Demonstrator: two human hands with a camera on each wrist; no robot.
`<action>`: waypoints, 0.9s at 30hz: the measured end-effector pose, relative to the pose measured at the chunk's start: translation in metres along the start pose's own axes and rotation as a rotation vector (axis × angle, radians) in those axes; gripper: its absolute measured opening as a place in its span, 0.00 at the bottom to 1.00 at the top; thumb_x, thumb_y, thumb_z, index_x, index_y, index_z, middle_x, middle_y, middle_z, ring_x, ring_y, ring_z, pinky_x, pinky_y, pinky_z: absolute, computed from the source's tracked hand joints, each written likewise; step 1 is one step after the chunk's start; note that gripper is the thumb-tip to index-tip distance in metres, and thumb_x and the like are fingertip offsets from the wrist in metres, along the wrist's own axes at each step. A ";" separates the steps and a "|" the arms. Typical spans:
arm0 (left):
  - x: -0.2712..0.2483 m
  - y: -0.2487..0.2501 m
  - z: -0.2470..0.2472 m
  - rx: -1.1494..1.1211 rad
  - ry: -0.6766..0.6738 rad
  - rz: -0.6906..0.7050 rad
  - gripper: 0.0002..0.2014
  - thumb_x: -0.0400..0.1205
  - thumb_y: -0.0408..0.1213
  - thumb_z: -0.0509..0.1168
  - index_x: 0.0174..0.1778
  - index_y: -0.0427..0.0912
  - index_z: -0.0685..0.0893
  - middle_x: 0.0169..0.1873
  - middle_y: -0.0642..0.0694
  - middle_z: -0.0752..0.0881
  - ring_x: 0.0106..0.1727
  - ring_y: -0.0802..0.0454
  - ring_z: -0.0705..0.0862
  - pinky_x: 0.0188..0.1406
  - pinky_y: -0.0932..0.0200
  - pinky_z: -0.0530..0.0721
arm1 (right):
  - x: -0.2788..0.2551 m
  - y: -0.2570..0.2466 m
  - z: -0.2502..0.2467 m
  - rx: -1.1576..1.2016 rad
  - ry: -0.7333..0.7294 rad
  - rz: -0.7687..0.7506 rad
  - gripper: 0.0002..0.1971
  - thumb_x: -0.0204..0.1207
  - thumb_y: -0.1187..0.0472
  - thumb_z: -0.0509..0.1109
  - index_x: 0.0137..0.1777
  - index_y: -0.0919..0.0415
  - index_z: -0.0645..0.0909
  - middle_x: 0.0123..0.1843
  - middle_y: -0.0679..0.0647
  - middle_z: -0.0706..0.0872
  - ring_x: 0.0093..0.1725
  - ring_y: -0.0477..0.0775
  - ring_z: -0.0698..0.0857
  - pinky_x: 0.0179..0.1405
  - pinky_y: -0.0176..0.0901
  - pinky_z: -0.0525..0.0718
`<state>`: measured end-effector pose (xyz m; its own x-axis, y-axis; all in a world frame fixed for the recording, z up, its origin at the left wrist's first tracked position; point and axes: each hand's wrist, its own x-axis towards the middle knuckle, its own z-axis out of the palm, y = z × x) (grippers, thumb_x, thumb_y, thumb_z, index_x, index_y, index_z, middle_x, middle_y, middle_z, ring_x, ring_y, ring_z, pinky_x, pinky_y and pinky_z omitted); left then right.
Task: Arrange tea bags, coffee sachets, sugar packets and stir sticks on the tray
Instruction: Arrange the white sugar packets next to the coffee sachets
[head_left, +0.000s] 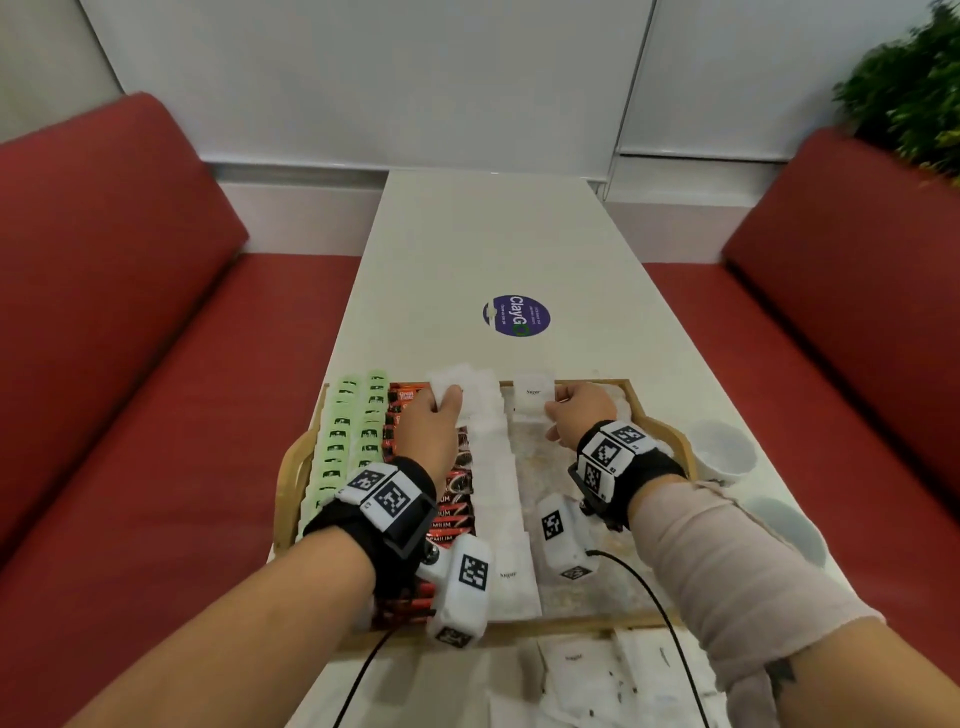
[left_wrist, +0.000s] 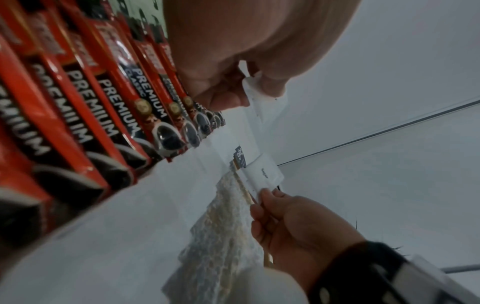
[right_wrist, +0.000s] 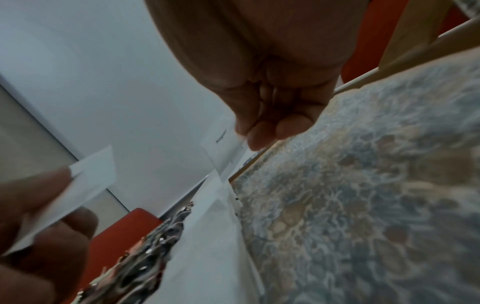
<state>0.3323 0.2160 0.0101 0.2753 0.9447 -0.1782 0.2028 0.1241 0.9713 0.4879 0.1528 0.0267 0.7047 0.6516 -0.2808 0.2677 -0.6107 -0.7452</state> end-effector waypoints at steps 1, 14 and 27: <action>0.004 -0.002 0.001 0.002 -0.007 -0.008 0.19 0.86 0.47 0.58 0.51 0.31 0.79 0.35 0.44 0.75 0.34 0.47 0.69 0.41 0.53 0.70 | 0.006 -0.001 0.002 -0.019 -0.004 0.010 0.11 0.78 0.67 0.64 0.34 0.58 0.78 0.34 0.59 0.85 0.40 0.61 0.88 0.37 0.46 0.84; 0.023 -0.005 0.007 0.008 -0.095 -0.003 0.18 0.86 0.44 0.60 0.55 0.28 0.79 0.43 0.41 0.80 0.39 0.49 0.75 0.43 0.53 0.77 | 0.052 -0.009 0.022 -0.280 -0.065 -0.004 0.03 0.76 0.65 0.67 0.45 0.59 0.82 0.47 0.59 0.86 0.53 0.63 0.86 0.52 0.48 0.85; 0.015 -0.002 0.004 -0.093 -0.104 -0.031 0.10 0.81 0.39 0.68 0.56 0.41 0.81 0.42 0.52 0.85 0.37 0.60 0.81 0.34 0.64 0.79 | 0.048 -0.007 0.020 -0.231 0.037 -0.024 0.09 0.75 0.62 0.71 0.51 0.66 0.80 0.57 0.62 0.86 0.57 0.63 0.84 0.51 0.50 0.83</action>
<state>0.3400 0.2291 0.0051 0.3666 0.9041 -0.2194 0.1262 0.1853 0.9745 0.5067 0.1978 0.0064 0.7186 0.6529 -0.2393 0.4251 -0.6848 -0.5918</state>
